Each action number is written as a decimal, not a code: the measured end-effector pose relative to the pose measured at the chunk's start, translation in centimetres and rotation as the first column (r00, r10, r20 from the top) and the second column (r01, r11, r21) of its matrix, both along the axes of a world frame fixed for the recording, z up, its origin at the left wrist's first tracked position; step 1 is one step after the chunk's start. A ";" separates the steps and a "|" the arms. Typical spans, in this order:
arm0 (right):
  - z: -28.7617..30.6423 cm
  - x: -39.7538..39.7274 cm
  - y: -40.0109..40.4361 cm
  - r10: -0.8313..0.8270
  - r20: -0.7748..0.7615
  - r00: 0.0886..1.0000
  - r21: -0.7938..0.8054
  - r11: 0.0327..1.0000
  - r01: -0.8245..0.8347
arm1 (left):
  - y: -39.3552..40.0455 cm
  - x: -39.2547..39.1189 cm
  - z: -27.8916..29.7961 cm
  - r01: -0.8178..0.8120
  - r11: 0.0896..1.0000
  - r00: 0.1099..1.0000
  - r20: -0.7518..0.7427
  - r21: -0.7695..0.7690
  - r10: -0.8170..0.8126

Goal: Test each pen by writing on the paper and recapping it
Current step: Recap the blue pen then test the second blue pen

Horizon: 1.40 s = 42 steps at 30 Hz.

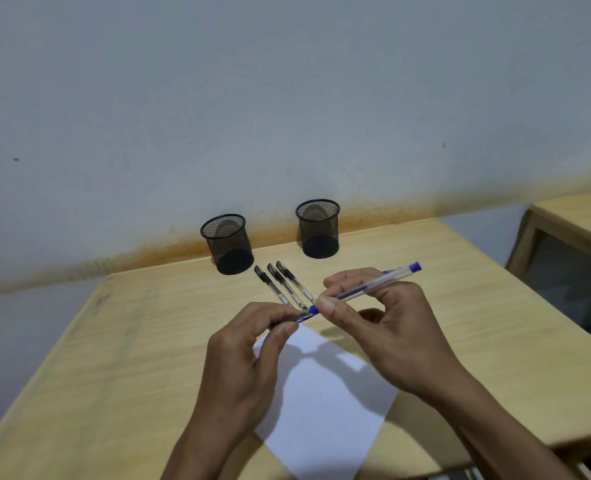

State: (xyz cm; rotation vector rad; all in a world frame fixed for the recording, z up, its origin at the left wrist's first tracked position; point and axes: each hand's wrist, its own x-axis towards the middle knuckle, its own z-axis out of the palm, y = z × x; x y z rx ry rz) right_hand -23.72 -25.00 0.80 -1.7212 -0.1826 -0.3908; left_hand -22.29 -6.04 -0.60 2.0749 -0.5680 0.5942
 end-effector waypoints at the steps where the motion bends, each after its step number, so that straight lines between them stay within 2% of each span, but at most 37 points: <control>1: -0.1 0.0 0.2 0.007 -0.001 1.000 -0.007 1.000 -0.007 | 0.0 -0.1 0.0 0.006 1.000 1.000 0.002 0.001 -0.006; 8: -0.3 0.0 1.6 -0.009 0.036 0.999 0.107 0.994 0.005 | -0.1 -0.1 0.7 -0.001 1.000 0.999 0.044 0.010 0.001; 14: 0.0 0.5 1.0 0.079 0.026 0.997 0.094 0.992 -0.081 | 0.3 0.1 0.8 0.012 0.999 0.999 0.042 0.046 -0.013; 17: 0.4 0.9 -0.8 0.025 0.032 0.999 0.239 0.970 -0.032 | 1.1 0.6 1.1 -0.007 0.996 0.999 0.032 0.089 0.004; 18: 0.6 0.9 -1.5 -0.011 0.066 0.998 0.219 0.976 -0.004 | 1.5 0.7 1.2 -0.007 0.995 1.000 0.019 0.098 0.005; 19: 0.8 1.0 -2.2 -0.035 0.106 0.994 0.124 0.992 0.022 | 1.8 0.9 1.3 0.000 0.994 1.000 0.005 0.106 -0.001; 21: 0.7 1.4 -2.8 -0.030 0.191 0.981 -0.184 0.981 0.065 | 2.1 1.1 1.4 0.024 0.991 1.000 -0.016 0.130 -0.022; 23: -0.1 1.8 -2.6 0.012 0.270 0.963 -0.402 0.910 0.102 | 1.9 1.2 1.6 0.051 0.987 0.998 -0.037 0.154 -0.046; 26: -1.2 2.2 -2.3 0.052 0.305 0.951 -0.574 0.807 0.140 | 1.3 1.8 1.8 0.077 0.979 0.996 -0.057 0.187 -0.067; 31: -2.3 2.5 -1.8 -0.043 0.335 0.941 -0.590 0.769 0.245 | 0.8 2.9 1.5 0.074 0.979 0.996 -0.070 0.189 -0.062; 34: -2.8 3.9 -1.8 -0.188 0.120 0.975 -0.552 0.803 0.224 | 1.5 3.6 0.4 -0.016 0.983 0.995 -0.096 0.182 0.034; 37: -3.5 6.1 -1.8 -0.337 -0.099 0.936 -0.580 0.784 0.221 | 3.3 3.8 -1.9 -0.144 0.964 0.957 -0.216 0.223 0.193; 39: -4.0 7.5 -1.4 -0.404 -0.169 0.899 -0.631 0.745 0.216 | 4.6 3.5 -3.3 -0.208 0.930 0.906 -0.299 0.304 0.300; 42: -4.8 9.2 -0.5 -0.476 -0.185 0.860 -0.713 0.667 0.216 | 6.1 3.2 -5.1 -0.249 0.855 0.875 -0.272 0.456 0.400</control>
